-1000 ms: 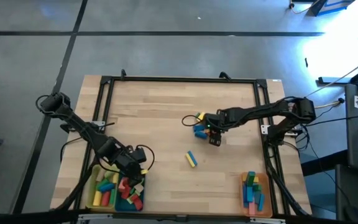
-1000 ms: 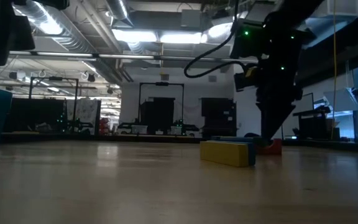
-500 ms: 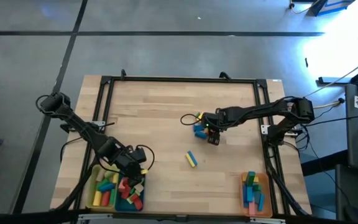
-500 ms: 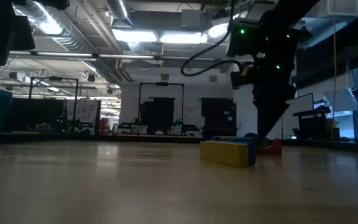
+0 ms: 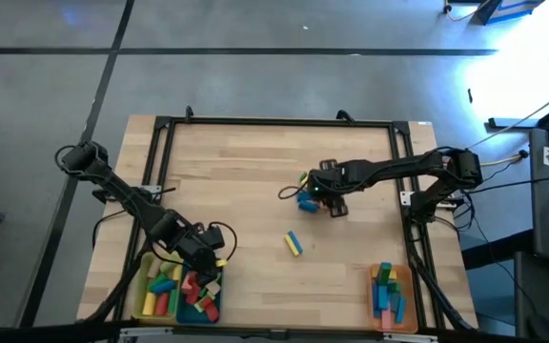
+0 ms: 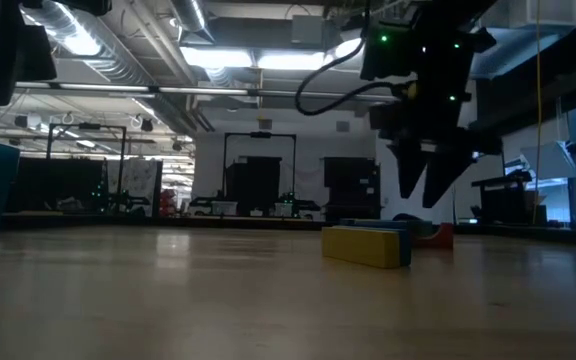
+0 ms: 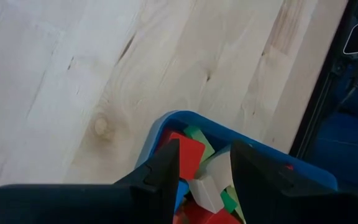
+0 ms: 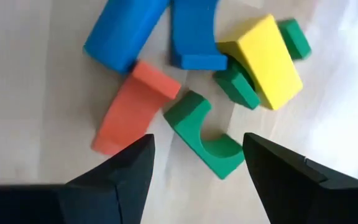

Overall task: Sort blocks by size
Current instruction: Put the green arch block into the blue bin

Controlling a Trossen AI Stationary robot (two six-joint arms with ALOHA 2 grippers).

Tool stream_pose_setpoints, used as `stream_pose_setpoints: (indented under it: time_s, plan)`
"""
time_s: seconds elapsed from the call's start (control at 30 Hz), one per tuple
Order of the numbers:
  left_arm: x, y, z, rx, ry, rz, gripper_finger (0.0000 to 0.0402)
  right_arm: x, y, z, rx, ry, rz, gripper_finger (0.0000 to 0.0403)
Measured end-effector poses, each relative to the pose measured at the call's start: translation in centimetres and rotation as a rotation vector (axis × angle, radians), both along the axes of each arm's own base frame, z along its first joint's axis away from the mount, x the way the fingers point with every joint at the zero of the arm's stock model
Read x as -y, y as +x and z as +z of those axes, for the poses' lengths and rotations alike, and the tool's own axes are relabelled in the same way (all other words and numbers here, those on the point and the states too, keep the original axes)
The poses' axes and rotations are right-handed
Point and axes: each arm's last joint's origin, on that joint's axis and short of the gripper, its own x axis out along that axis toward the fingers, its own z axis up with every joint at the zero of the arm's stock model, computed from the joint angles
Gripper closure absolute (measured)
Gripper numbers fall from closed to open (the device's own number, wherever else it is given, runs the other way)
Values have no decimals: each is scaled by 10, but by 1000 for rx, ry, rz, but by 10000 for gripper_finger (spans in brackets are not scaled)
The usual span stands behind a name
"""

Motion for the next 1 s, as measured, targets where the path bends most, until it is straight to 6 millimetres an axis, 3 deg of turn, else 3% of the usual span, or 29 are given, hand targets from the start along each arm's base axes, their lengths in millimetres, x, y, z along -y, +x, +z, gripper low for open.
stream_pose_setpoints:
  time_s: [0.1, 0.33, 0.57, 1.0]
  plan:
    - [0, 0, 0, 4, 6, 4, 279, 0, 0, 0, -33, -21, 132, 155]
    - [0, 0, 0, 6, 7, 4, 279, -1, -2, -6, -42, -14, 200, 155]
    - [0, 0, 0, 14, 23, -4, 279, 11, -13, -26, -72, -68, 174, 155]
    - [-1, 1, 0, 34, 51, 13, 279, 27, -10, -28, 33, 1, 130, 155]
